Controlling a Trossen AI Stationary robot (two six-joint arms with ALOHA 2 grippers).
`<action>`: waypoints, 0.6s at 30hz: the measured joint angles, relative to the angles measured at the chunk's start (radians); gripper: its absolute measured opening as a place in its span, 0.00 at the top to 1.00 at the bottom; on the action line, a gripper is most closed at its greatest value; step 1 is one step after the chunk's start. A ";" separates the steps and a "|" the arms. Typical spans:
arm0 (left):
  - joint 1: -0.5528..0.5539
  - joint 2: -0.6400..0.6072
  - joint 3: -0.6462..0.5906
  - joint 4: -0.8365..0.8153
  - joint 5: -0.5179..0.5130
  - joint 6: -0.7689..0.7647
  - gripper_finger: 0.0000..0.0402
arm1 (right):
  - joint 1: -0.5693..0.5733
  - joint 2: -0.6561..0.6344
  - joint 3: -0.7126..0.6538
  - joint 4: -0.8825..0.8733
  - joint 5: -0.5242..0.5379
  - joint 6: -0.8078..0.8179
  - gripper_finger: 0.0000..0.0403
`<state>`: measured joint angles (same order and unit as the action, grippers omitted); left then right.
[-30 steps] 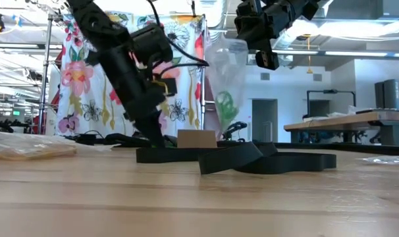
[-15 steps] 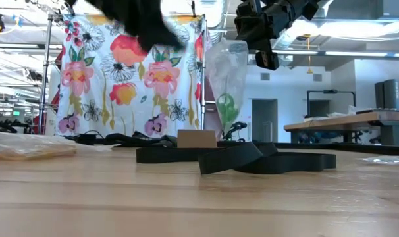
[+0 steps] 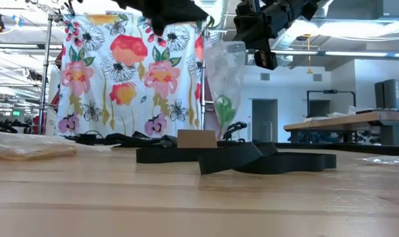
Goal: Sort rubber bands
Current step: Put the green rubber band into the transparent zip bag
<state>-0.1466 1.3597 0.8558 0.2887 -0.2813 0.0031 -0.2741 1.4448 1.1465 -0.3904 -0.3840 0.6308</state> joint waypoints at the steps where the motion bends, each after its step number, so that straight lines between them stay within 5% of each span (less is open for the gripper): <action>1: 0.008 0.016 0.000 0.013 0.002 -0.001 1.00 | 0.000 0.000 0.000 0.002 0.000 0.000 1.00; 18: 0.075 0.100 -0.001 0.121 0.013 -0.032 1.00 | 0.000 0.000 0.000 0.039 0.000 0.008 1.00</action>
<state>-0.0711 1.4593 0.8551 0.4095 -0.2680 -0.0288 -0.2745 1.4452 1.1465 -0.3515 -0.3836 0.6388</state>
